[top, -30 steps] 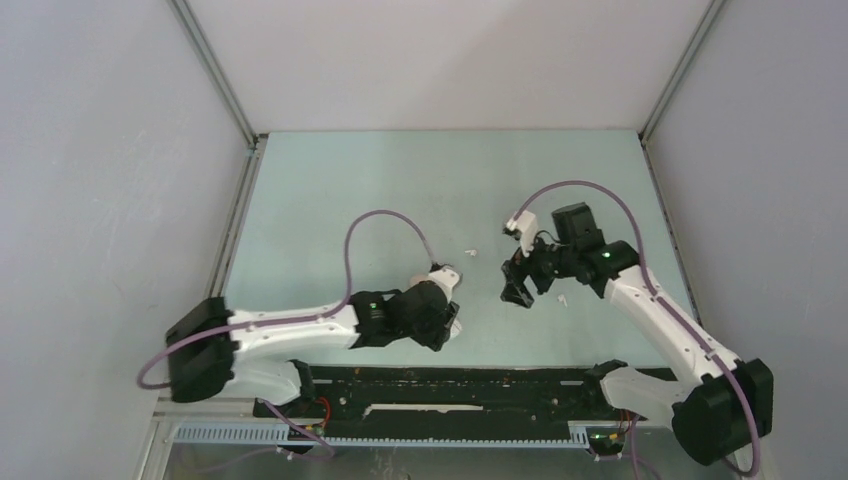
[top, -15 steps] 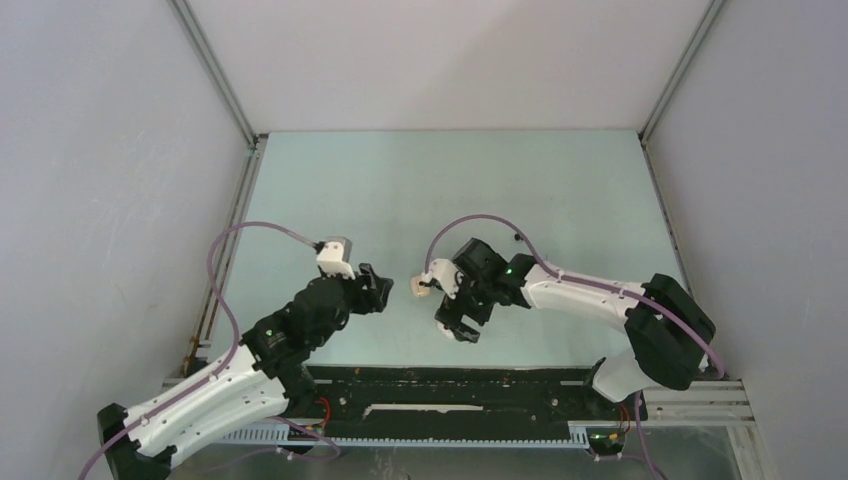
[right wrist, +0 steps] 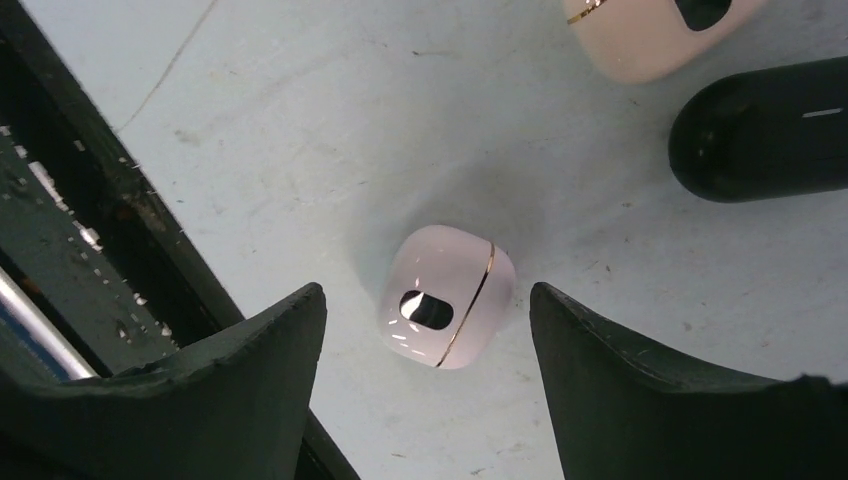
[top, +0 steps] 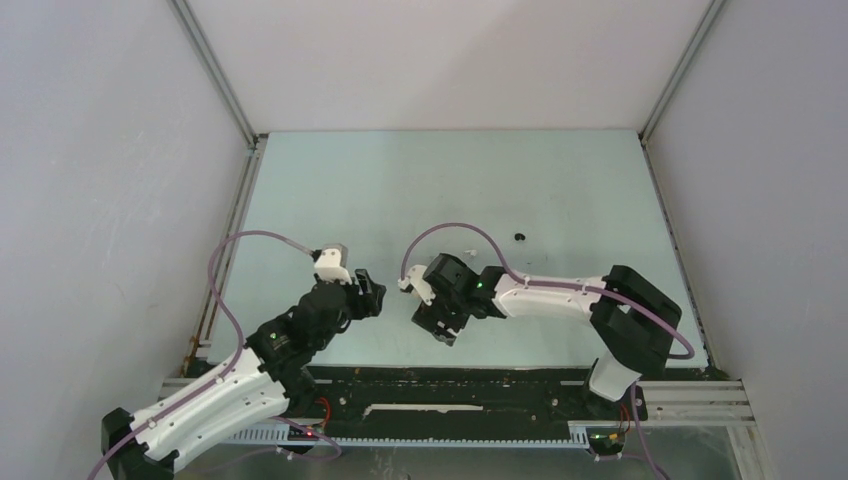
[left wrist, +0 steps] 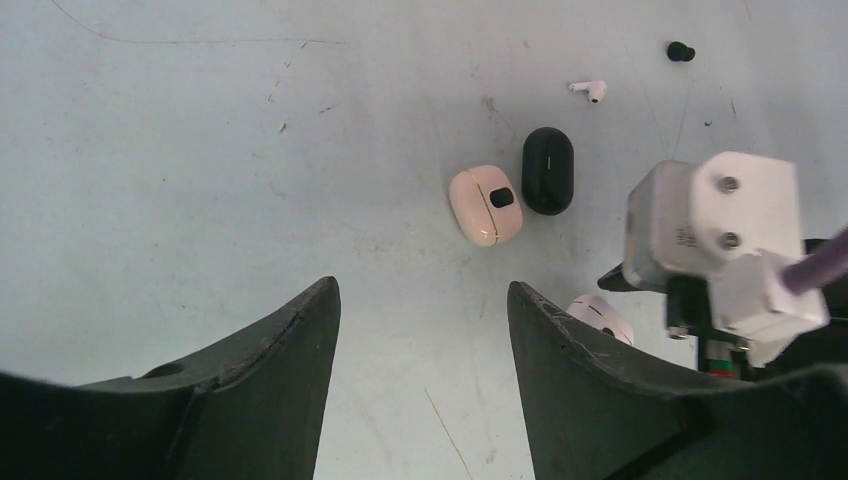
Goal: Insert the wireless bluetooth earbuds into the charging case
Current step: Pick up the charging case at the center of the board.
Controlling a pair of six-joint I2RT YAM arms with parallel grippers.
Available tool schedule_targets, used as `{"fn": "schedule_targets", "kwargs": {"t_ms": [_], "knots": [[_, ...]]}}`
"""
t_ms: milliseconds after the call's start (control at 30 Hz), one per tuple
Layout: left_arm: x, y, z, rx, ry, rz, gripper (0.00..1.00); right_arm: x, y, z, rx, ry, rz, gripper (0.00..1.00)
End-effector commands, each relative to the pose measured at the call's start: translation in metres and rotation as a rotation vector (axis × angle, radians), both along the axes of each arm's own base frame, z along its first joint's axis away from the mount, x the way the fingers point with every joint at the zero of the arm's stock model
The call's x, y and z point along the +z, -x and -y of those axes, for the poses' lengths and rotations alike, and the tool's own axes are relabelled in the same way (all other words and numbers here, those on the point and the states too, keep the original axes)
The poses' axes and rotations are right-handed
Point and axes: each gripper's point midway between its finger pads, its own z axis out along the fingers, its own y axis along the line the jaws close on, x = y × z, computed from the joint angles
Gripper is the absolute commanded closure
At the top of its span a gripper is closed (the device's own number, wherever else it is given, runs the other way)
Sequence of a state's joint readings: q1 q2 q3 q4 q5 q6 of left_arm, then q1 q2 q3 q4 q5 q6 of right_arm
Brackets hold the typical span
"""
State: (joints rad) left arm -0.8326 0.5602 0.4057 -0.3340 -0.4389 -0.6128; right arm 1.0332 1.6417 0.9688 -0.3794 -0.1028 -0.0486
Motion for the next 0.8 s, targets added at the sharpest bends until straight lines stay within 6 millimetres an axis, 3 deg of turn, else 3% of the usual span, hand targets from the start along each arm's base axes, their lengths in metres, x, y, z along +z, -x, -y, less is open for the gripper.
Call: {"fn": "schedule_targets", "kwargs": {"t_ms": [0,200,500,667,767], "knots": [[0.007,-0.003,0.002,0.017,0.039,0.016,0.32,-0.001,-0.013,-0.007,-0.064,0.019,0.03,0.23],[0.008,-0.005,0.005,0.01,0.041,0.017,0.32,-0.01,-0.01,0.006,-0.071,0.091,0.016,0.28],[0.004,-0.006,0.02,-0.046,0.054,0.003,0.32,-0.009,0.002,0.002,0.059,0.064,-0.021,0.65],[0.01,0.002,0.052,-0.195,0.146,0.012,0.34,0.028,-0.007,0.009,0.115,-0.014,0.032,0.77],[0.034,0.016,0.082,-0.368,0.262,0.071,0.34,0.054,-0.006,0.015,0.206,-0.068,0.097,0.78]]}}
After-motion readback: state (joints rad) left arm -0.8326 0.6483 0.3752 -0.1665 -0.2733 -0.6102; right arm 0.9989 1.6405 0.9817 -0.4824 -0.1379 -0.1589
